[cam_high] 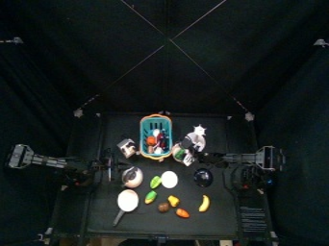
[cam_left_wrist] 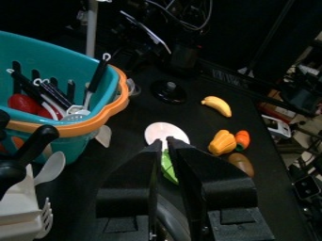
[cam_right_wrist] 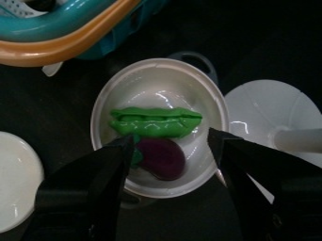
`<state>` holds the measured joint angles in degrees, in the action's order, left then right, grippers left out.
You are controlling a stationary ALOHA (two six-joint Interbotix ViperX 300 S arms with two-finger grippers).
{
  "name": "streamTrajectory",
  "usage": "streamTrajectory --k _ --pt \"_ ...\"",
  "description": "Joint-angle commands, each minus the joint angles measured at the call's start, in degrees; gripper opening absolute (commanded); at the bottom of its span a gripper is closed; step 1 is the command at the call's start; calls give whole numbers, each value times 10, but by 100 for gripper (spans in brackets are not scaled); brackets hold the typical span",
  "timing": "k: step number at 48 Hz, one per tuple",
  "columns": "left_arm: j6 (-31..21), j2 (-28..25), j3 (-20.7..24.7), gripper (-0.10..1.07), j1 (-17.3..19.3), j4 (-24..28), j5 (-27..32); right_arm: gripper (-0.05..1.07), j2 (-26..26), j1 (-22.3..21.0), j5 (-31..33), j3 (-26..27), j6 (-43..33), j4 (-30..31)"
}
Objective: Grab pot lid and place onto pan
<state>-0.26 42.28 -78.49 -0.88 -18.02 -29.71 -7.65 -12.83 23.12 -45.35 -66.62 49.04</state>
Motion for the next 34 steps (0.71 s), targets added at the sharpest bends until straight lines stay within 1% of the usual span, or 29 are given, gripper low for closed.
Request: streamTrajectory --k 1,3,9,14,20,25,34 --pt "-1 -3 6 59 1 0 -3 95 -25 26 17 3 0 -7" --pt "-1 -3 6 59 0 0 -3 95 -33 43 32 1 0 -12" --pt "-1 -2 6 59 0 0 -3 95 -67 114 91 -13 -2 -44" --pt "-1 -3 7 59 0 0 -3 95 -96 174 139 -31 -3 -88" --pt "0 -2 7 59 0 0 -3 95 -115 228 166 -51 -3 -138" --pt "-1 -3 7 59 0 0 -2 94 -120 258 180 -69 -3 -171" --pt "0 -3 7 59 0 0 -2 93 -122 273 182 -97 -4 -217"
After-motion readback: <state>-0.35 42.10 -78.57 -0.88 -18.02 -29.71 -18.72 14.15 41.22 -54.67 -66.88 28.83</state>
